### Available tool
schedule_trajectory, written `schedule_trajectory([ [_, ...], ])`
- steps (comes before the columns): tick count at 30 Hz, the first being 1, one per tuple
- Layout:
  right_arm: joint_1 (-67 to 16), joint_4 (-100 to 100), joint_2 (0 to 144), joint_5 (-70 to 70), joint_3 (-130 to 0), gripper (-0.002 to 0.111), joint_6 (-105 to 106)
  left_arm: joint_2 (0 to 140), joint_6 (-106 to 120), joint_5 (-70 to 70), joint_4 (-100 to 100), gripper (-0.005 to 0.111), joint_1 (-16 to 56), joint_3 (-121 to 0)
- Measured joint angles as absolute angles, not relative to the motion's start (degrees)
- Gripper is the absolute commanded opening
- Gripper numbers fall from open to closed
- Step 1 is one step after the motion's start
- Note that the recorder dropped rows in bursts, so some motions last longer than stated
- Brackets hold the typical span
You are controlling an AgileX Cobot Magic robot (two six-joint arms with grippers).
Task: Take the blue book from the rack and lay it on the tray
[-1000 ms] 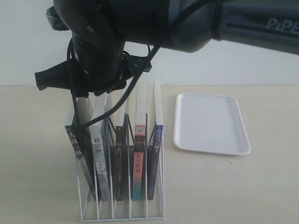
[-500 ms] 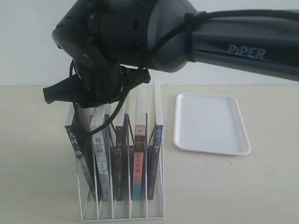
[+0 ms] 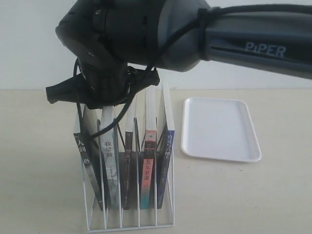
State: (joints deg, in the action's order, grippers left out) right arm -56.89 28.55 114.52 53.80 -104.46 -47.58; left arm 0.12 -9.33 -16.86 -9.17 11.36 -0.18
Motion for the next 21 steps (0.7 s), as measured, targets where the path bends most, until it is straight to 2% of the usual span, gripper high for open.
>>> schedule_trajectory([
  [21,-56.79,29.01,106.76,55.91,-105.46,0.0,-48.06,0.12,-9.33,-16.86,-9.17,0.004,11.36,-0.18],
])
